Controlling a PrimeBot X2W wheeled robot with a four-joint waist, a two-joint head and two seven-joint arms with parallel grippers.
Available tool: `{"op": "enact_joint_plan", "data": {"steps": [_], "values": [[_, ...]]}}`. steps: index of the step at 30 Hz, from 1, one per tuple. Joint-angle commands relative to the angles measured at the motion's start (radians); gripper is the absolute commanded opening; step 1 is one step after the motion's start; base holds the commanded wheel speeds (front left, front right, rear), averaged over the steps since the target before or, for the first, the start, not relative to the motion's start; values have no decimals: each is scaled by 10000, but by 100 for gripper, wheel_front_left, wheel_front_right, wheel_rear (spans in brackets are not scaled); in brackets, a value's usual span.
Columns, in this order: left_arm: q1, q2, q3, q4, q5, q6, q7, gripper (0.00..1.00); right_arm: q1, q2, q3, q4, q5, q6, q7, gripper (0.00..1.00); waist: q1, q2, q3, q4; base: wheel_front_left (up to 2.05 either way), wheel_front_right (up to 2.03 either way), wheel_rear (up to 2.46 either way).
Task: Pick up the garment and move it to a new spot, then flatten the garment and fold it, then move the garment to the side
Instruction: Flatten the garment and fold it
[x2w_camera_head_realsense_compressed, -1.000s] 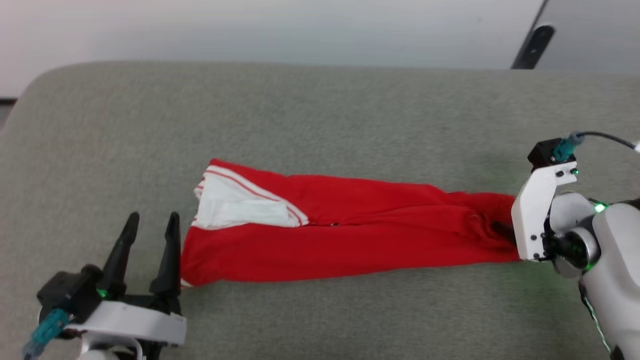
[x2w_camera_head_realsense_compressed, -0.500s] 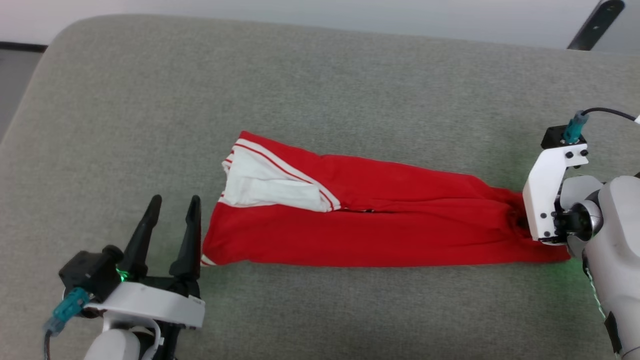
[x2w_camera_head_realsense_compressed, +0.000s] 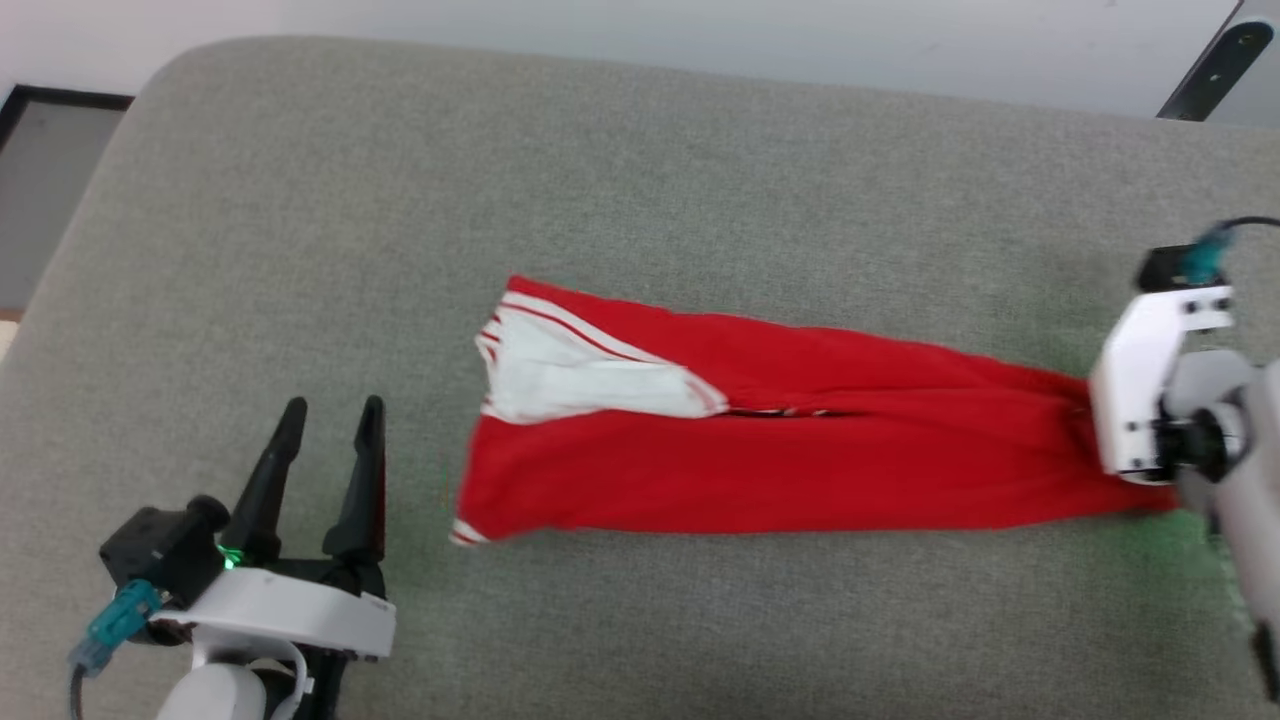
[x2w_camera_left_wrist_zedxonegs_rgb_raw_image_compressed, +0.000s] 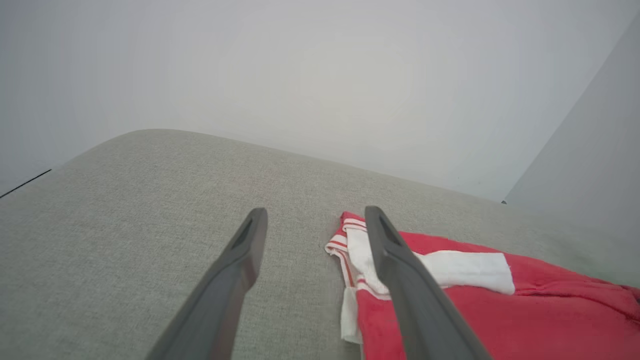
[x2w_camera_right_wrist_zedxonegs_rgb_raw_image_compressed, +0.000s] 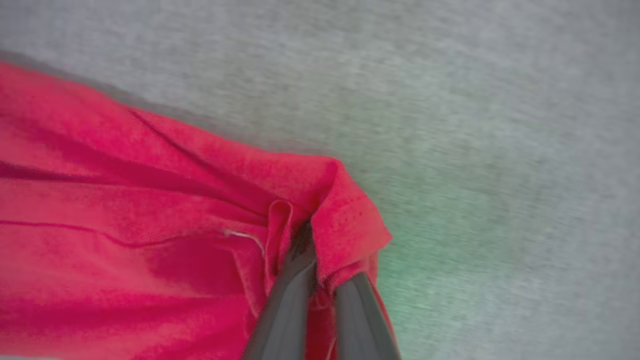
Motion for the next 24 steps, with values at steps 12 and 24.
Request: {"op": "enact_joint_plan", "data": {"steps": [12,24], "values": [[442,185,163,-258,-197,292,240,100,82,-913,-294,-142,204,-88,-51,0,0,-1,-515,-498,0,0,0],[1086,153,269,-209,-468,514,355,100,894,88,938,-3196,2539,-78,973,0,0,-1,-1527,-964,0,0,0]]}}
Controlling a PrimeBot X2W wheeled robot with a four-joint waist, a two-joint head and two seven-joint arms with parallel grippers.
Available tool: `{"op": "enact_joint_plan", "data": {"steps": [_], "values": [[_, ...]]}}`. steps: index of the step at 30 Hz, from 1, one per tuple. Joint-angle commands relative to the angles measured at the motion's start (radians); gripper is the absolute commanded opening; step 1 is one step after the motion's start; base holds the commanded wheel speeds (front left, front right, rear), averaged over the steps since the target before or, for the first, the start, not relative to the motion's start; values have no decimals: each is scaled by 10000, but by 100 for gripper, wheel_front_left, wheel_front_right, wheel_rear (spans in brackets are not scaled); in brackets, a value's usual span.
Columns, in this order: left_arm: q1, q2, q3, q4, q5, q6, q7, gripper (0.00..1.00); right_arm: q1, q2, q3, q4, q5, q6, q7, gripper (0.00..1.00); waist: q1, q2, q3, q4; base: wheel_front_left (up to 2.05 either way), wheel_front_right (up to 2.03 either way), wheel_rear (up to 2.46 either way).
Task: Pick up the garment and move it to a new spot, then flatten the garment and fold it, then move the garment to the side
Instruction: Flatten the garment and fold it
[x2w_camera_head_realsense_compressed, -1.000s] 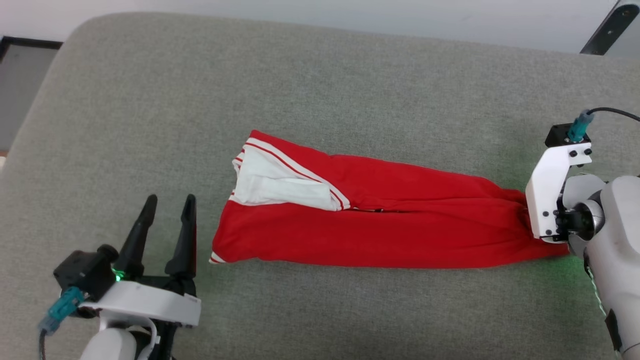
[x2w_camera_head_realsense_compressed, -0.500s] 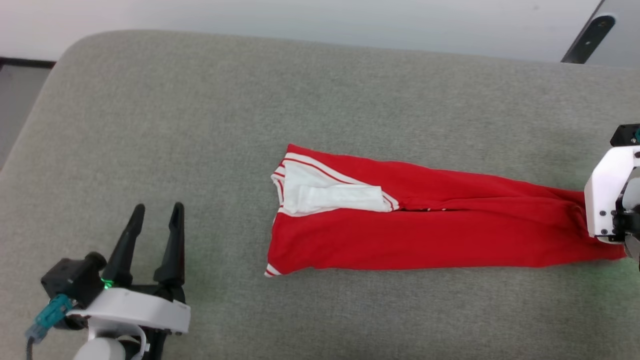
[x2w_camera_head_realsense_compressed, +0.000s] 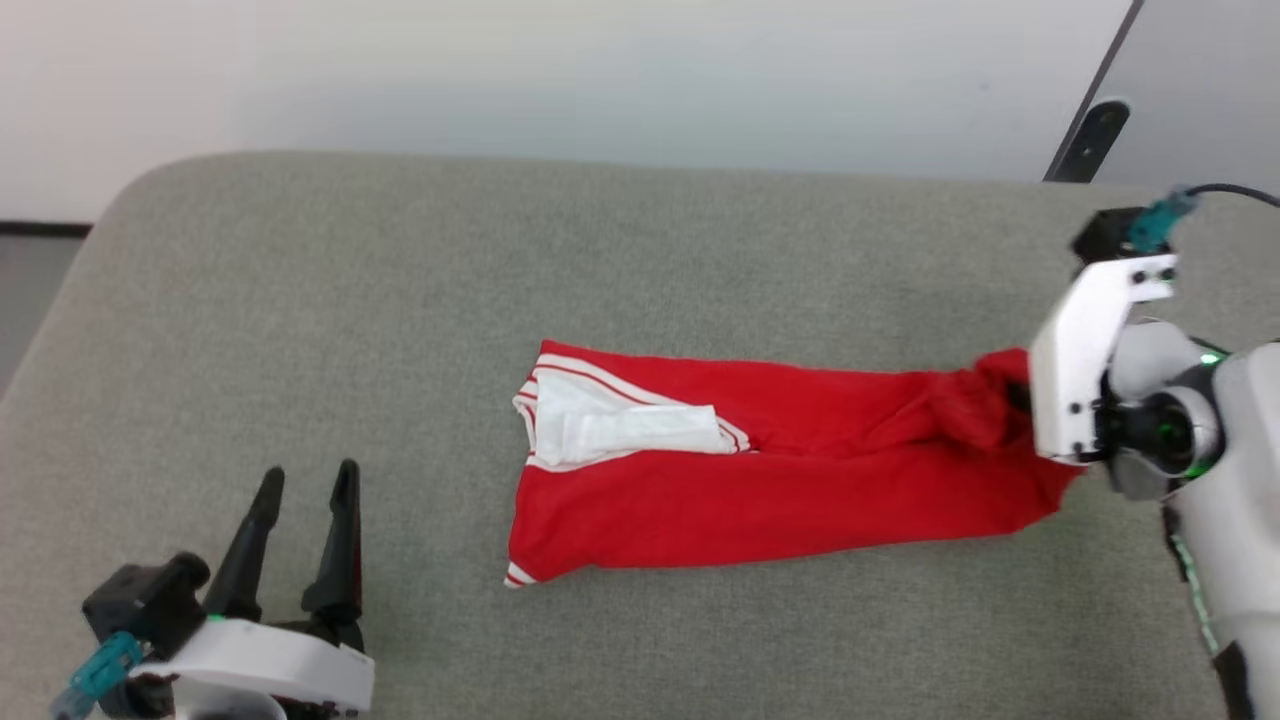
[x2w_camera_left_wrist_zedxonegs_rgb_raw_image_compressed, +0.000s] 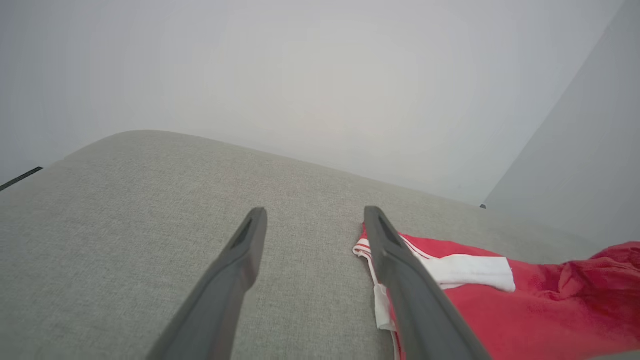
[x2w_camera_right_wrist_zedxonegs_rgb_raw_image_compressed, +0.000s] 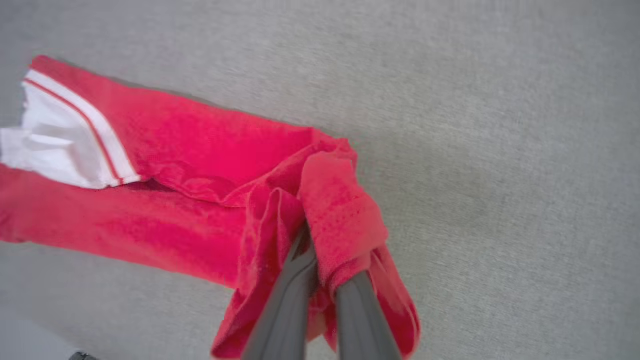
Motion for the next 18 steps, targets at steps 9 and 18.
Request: {"op": "enact_joint_plan", "data": {"steps": [9,18], "values": [[187,-183,-200,166,-178,-2,51,100,642,1337,345,-2003,562,-14,686,0,0,0,-667,223,0,0,0],[-259,-497,-714,419,-59,-114,99,100,612,2090,637,-1857,260,-14,145,0,0,0,-614,1335,0,0,0]]}}
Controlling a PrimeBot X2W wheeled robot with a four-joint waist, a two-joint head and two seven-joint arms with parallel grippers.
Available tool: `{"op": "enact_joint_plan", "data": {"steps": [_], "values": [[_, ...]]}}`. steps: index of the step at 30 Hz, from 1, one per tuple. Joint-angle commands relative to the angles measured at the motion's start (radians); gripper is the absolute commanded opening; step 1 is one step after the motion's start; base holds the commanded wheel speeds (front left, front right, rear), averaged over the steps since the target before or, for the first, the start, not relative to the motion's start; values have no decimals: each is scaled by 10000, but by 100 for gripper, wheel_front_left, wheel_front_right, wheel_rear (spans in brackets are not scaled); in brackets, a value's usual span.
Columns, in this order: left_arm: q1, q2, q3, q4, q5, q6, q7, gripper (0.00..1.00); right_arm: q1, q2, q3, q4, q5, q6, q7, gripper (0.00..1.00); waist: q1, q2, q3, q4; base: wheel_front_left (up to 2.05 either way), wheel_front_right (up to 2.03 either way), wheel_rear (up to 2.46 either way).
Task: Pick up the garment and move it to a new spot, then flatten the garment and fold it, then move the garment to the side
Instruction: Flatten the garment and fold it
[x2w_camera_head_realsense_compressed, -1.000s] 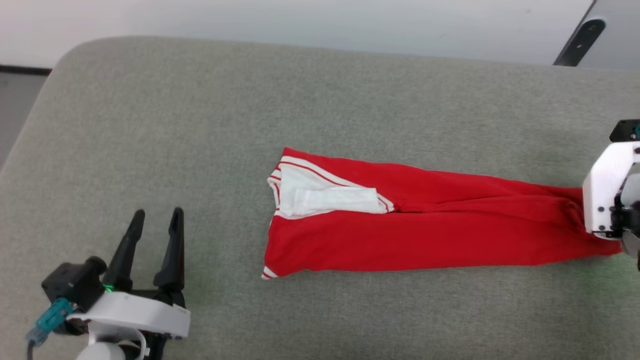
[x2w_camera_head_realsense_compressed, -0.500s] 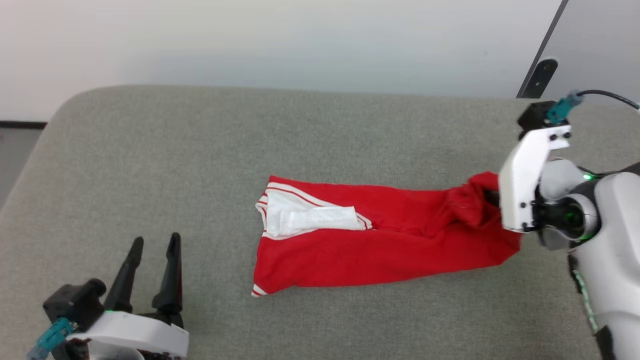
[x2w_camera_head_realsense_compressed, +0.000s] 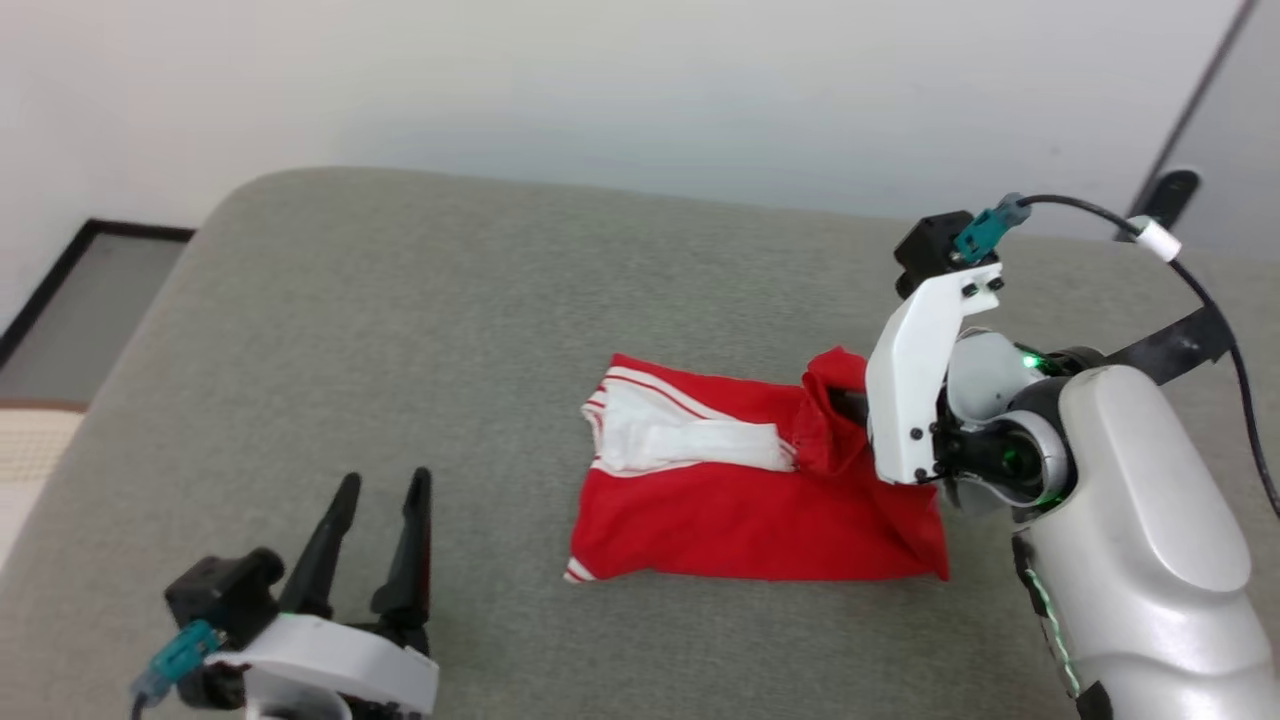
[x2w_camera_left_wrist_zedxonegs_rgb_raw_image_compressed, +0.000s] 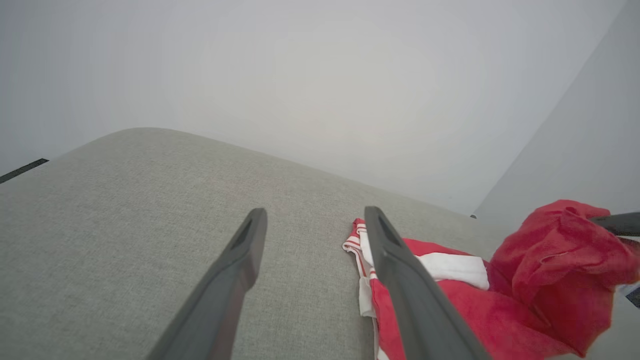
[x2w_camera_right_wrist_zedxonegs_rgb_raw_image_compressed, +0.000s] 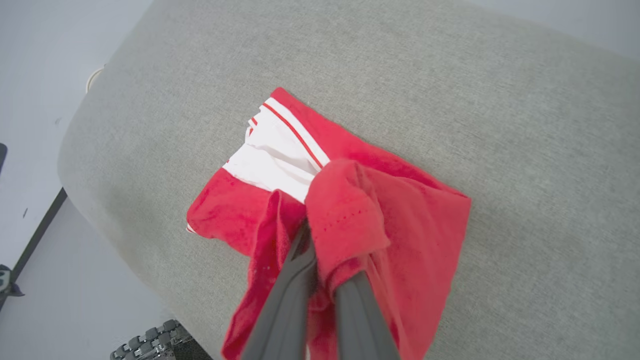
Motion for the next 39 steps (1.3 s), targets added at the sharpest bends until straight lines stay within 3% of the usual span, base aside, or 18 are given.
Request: {"op": "enact_joint_plan", "data": {"steps": [1,8,18,33,36,37,39], "values": [[-191,-92,-113,83,76,-51,6,100,-17,52,147,153,-74,-12,-201,0,0,0,69,655,0,0,0],[-549,-367,-456,431,91,-165,-89,100,-416,75,749,997,511,-12,-1055,0,0,0,295,1516,0,0,0],[-985,-651,-741,825,105,-292,-227,100,-1059,76,1313,2690,415,-12,-2062,0,0,0,727,2234,0,0,0],[-1480,-893,-963,1493,29,-510,-441,100,-1978,73,2718,5157,118,-12,-2904,0,0,0,956,2692,0,0,0],[-1487,-878,-964,1595,19,-536,-467,100,-2090,82,3177,5276,135,-12,-3070,63,0,0,891,2685,0,0,0],[-1484,-863,-955,1621,14,-547,-469,100,-2148,79,3304,5295,150,-12,-3118,100,0,0,861,2676,0,0,0],[-1471,-834,-944,1665,10,-554,-488,100,-2213,77,3560,5340,282,-12,-3123,100,0,0,788,2652,0,0,0]]}}
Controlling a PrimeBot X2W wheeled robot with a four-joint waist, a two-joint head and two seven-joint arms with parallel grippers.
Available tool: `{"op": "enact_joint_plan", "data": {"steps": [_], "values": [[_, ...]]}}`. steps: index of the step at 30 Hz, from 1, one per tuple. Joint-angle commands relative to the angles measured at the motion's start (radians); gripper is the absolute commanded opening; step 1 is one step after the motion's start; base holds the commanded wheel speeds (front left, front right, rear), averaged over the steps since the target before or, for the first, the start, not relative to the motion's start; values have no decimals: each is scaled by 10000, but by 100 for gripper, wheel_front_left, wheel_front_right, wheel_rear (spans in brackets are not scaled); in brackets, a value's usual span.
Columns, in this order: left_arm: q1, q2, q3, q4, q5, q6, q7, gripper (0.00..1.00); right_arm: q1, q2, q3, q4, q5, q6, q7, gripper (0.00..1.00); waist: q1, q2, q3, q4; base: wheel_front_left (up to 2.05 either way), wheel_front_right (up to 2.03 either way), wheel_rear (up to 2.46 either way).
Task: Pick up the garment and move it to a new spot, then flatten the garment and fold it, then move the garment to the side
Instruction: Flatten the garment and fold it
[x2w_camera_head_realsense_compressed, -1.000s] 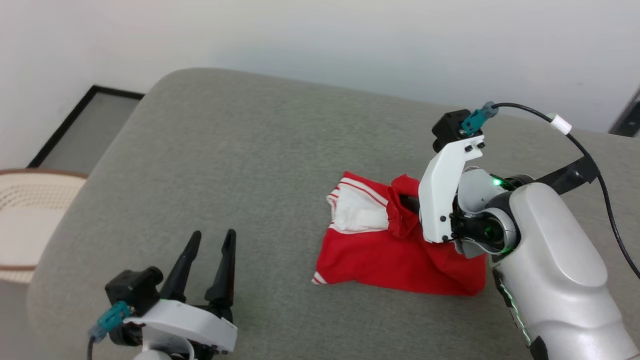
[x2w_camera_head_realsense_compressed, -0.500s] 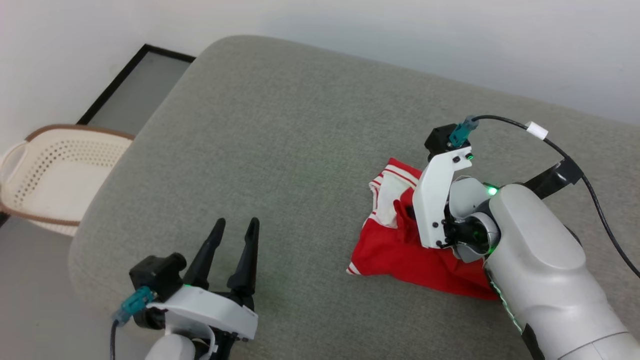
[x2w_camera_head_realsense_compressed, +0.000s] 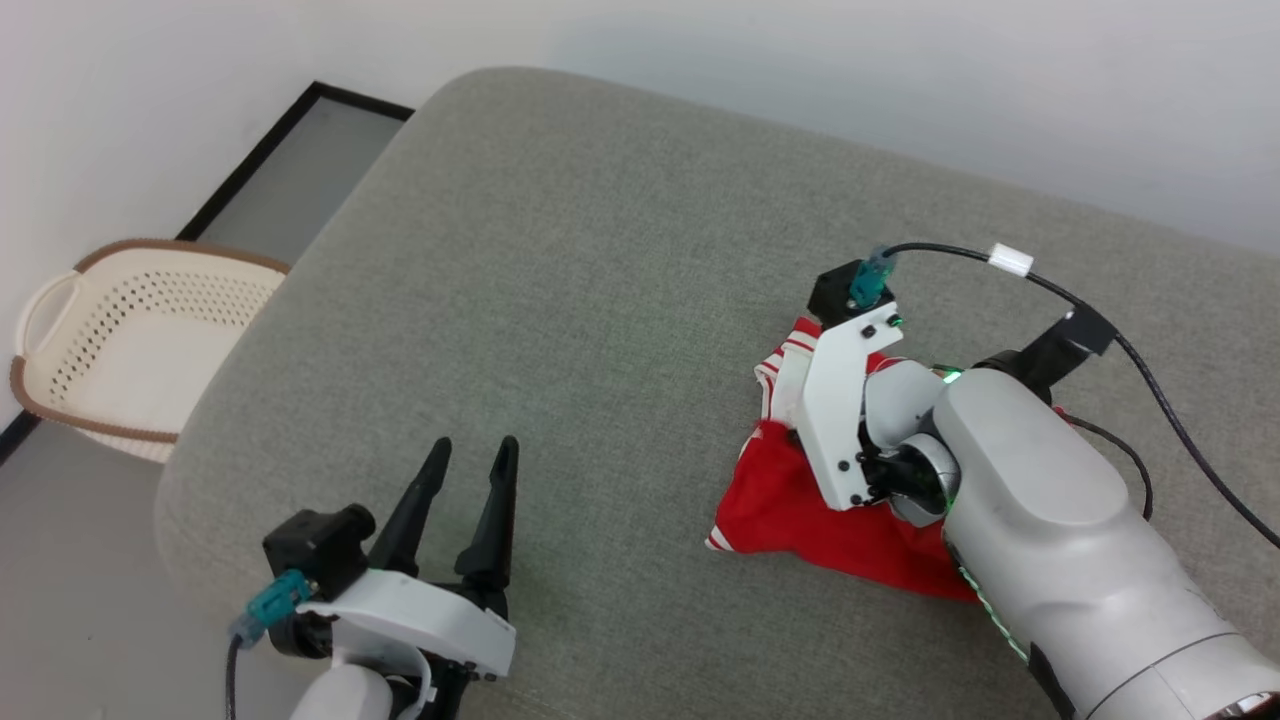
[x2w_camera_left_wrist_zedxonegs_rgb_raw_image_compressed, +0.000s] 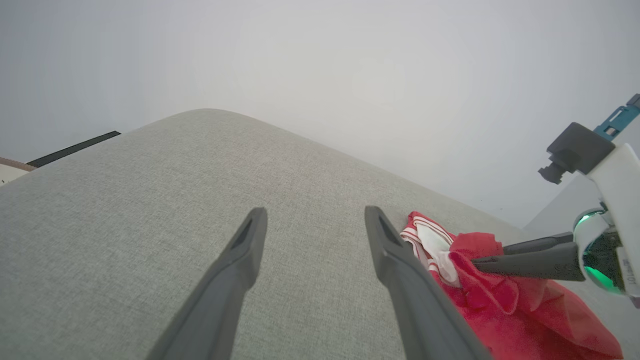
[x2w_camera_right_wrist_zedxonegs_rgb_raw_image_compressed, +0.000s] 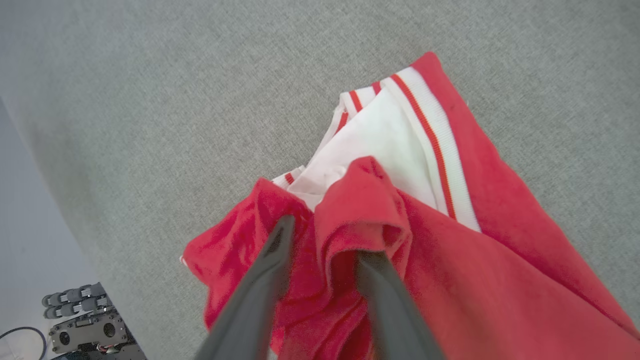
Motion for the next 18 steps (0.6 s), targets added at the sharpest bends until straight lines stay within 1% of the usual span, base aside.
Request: {"op": "enact_joint_plan", "data": {"steps": [1,5,8,13,18], "values": [[-7,39,33,33,-70,-71,-44,100,-127,18,210,44,163,-12,51,100,-1,0,-102,-43,0,0,0],[123,114,62,67,-63,-13,-60,100,-378,19,638,10,441,-12,214,100,-1,0,-309,-133,0,0,0],[198,175,38,34,-41,10,-48,100,-557,26,922,-155,666,-12,35,100,-1,0,-473,-210,0,0,0],[441,318,72,-78,-57,104,12,100,-696,17,1336,-681,1175,-12,-768,100,-1,0,-751,-409,0,0,0],[740,488,154,-347,-75,258,57,100,-656,24,1949,-1444,1487,-12,-2118,100,-1,0,-989,-773,0,0,0]]}}
